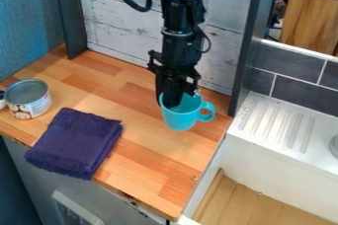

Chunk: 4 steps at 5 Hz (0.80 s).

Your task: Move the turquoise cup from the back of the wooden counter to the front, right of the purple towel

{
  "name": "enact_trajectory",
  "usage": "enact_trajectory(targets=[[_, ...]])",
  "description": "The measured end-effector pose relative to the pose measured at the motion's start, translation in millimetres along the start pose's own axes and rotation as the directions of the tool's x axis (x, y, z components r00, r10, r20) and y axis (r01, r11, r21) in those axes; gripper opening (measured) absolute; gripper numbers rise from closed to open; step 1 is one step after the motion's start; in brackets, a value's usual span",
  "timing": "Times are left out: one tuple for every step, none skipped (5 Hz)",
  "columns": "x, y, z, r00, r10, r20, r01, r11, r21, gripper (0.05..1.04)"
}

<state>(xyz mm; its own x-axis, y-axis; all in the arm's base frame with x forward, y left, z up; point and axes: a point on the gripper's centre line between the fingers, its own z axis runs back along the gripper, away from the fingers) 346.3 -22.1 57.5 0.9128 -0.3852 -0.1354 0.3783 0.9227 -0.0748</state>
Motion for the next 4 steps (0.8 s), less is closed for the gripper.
enact_trajectory(targets=[[-28.0,-15.2,-7.2,0.998,-0.052,-0.031,0.050,0.997,-0.051,0.106],[-62.9,-23.5,-28.6,0.989,-0.095,-0.116,0.087,0.994,-0.069,0.106],[-72.0,-24.4,-45.4,0.989,-0.089,-0.121,0.084,0.995,-0.051,0.106],[-62.5,-23.7,-54.4,0.989,-0.121,-0.090,0.119,0.993,-0.026,0.106]])
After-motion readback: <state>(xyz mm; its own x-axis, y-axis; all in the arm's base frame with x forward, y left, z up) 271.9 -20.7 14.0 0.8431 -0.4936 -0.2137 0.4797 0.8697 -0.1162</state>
